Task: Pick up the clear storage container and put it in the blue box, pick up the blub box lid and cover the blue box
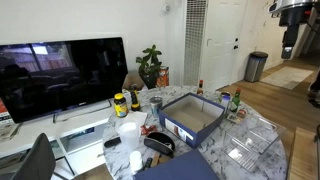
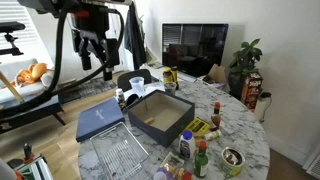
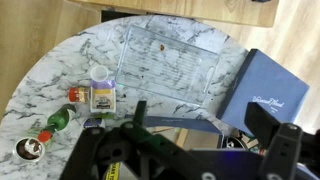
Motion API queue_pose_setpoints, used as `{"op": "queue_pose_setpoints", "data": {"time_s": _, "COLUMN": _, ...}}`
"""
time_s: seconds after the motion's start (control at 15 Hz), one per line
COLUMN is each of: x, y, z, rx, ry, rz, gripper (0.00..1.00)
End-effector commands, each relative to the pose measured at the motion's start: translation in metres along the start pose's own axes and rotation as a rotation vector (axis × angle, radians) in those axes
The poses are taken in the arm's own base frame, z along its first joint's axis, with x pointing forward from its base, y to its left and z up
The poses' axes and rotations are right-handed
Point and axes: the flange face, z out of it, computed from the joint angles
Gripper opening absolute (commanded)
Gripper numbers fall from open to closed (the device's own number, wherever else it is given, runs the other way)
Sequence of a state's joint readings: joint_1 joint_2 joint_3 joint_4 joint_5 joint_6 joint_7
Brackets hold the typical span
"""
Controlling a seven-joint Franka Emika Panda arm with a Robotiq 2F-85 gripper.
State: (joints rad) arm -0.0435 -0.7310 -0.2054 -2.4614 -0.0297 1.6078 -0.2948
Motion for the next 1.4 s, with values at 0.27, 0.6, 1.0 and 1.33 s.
{"op": "queue_pose_setpoints", "data": {"time_s": 0.27, "x": 0.005, "y": -0.007, "z": 0.012, "rx": 0.028, "ry": -0.020, "rz": -0.012, "gripper": 1.00}}
{"op": "queue_pose_setpoints", "data": {"time_s": 0.6, "x": 0.027, "y": -0.037, "z": 0.127, "rx": 0.077, "ry": -0.193, "rz": 0.063, "gripper": 1.00}}
{"op": "queue_pose_setpoints", "data": {"time_s": 1.0, "x": 0.079, "y": -0.064, "z": 0.217, "rx": 0.089, "ry": -0.008, "rz": 0.195, "gripper": 1.00}}
{"op": "queue_pose_setpoints", "data": {"time_s": 1.33, "x": 0.092, "y": -0.069, "z": 0.237, "rx": 0.079, "ry": 0.017, "rz": 0.192, "gripper": 1.00}}
